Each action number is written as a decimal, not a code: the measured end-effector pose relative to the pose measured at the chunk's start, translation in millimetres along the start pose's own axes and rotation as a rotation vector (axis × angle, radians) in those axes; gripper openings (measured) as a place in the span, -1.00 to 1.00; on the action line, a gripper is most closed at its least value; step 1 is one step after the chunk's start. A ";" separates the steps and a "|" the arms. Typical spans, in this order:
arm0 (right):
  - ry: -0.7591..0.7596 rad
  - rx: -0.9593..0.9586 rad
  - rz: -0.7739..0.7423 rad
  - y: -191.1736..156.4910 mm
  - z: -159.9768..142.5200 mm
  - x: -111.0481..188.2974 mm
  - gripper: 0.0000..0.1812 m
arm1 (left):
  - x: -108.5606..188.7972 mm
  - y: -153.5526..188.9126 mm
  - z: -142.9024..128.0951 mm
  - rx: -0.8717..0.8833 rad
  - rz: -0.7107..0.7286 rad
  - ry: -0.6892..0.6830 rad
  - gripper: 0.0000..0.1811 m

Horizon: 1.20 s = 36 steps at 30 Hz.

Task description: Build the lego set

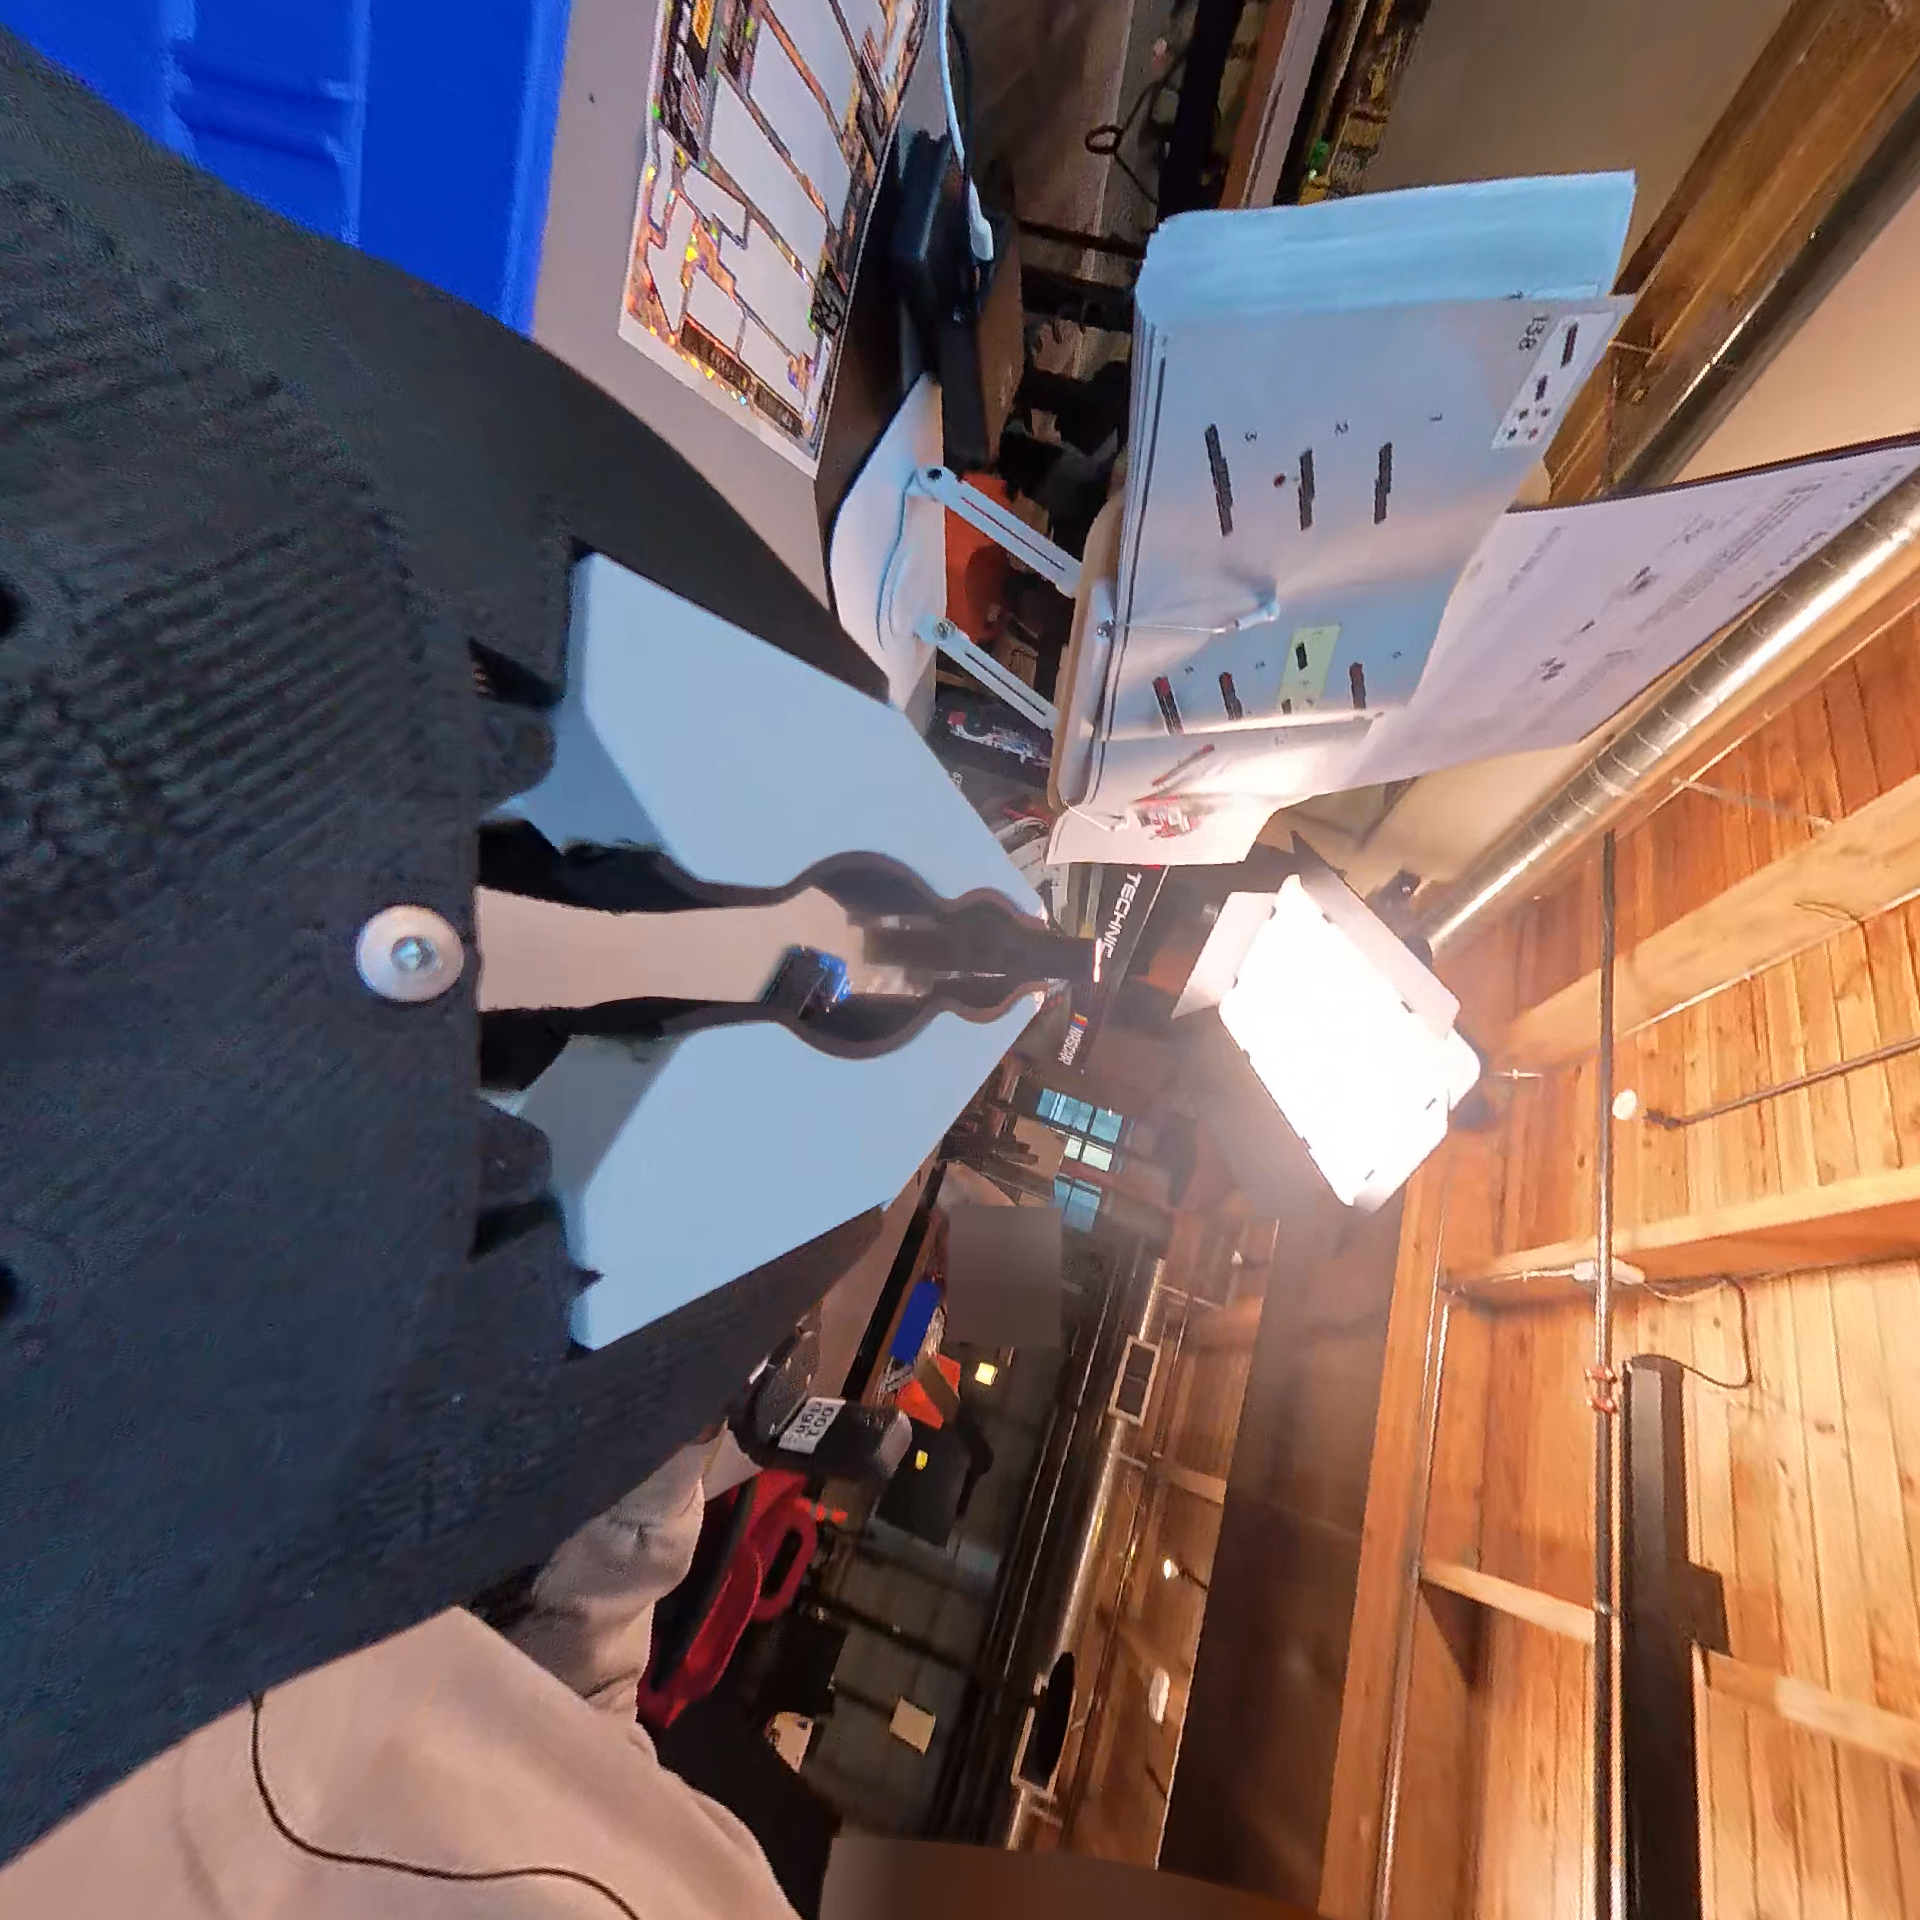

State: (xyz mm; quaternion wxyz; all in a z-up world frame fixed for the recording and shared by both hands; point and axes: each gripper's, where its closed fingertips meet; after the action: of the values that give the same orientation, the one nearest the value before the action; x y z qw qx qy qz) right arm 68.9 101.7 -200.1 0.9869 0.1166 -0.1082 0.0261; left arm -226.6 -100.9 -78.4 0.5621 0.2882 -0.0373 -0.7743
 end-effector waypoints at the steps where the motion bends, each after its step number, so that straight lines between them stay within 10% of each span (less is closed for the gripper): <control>1: -0.006 0.010 -0.005 -0.1 -0.8 -1.1 -0.96 | 0.1 -1.7 -3.0 -0.003 0.010 -0.007 -0.95; 6: -0.051 0.067 -0.025 -0.8 -6.5 -8.4 -0.96 | 7.9 -15.6 -4.0 -0.049 0.130 -0.050 -0.94; 14: -0.080 0.094 -0.020 -1.5 -13.0 -17.0 -0.96 | 112.3 -104.4 23.3 -0.237 0.893 -0.617 -0.94; 20: -0.073 0.076 -0.009 -2.3 -13.2 -18.6 -0.96 | 140.2 -104.5 -38.9 -0.080 0.786 -1.162 -0.93; 27: -0.044 0.058 -0.019 1.2 -9.4 -14.9 -0.96 | 151.5 -111.8 -24.3 -0.016 0.708 -1.319 -0.67; 36: -0.038 0.059 -0.022 2.4 -9.7 -13.5 -0.97 | 267.1 -138.1 -33.6 -0.223 0.604 -2.121 -0.35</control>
State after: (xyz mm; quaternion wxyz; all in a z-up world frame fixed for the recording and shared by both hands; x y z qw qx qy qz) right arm 57.5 105.9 -211.7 0.9810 0.1475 -0.1248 0.0160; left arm -381.4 -279.7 -267.0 0.4336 -0.5943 -0.4985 -0.4586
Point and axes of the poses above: each gripper's, where its closed fingertips meet, x back along the fingers, z out of its top, y = z × x across the jaws, and after that the axes turned 3 degrees about x, right-handed
